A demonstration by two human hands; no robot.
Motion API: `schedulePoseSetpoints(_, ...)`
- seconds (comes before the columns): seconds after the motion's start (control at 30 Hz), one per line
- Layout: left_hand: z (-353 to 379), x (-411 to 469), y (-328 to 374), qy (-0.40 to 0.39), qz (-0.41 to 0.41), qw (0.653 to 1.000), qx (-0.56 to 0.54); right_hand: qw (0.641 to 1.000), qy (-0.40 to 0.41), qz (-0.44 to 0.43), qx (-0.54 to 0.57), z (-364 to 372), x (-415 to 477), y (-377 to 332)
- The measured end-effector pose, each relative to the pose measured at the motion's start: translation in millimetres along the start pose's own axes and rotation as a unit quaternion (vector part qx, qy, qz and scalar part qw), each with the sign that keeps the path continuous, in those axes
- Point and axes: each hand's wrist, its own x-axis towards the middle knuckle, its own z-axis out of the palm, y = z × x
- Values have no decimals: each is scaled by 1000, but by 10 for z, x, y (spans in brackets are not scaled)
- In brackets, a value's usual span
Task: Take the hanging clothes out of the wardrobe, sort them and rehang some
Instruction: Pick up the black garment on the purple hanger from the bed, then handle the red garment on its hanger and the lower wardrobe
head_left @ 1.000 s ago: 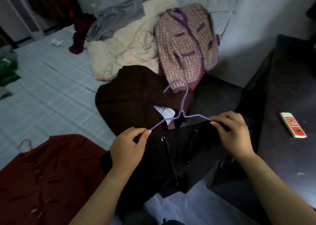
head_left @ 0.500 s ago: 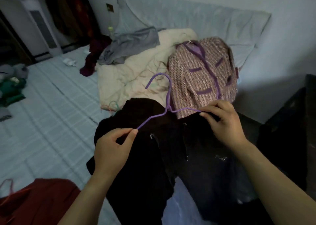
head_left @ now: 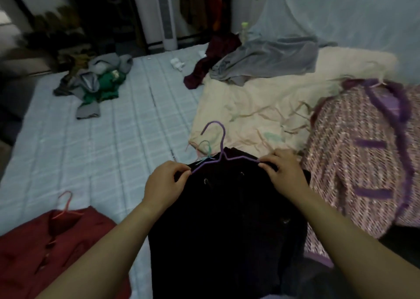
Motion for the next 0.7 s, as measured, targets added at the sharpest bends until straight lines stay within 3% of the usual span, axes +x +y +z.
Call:
schedulePoseSetpoints(0.13, 314, 180, -156, -43, -53, 996, 51, 992, -119, 19, -41, 467, 219, 255)
schedulePoseSetpoints(0.27, 431, 3, -401, -70, -95, 989, 86, 980, -198, -4, 0, 866, 224, 81)
schedulePoseSetpoints(0.4, 340, -421, -713, -73, -143, 981, 111, 960, -276, -45, 29, 1181, 121, -388)
schedulePoseSetpoints(0.7, -214, -1363, -1743, 9, -240, 965, 107, 906, -392, -155, 48, 2039, -95, -1865)
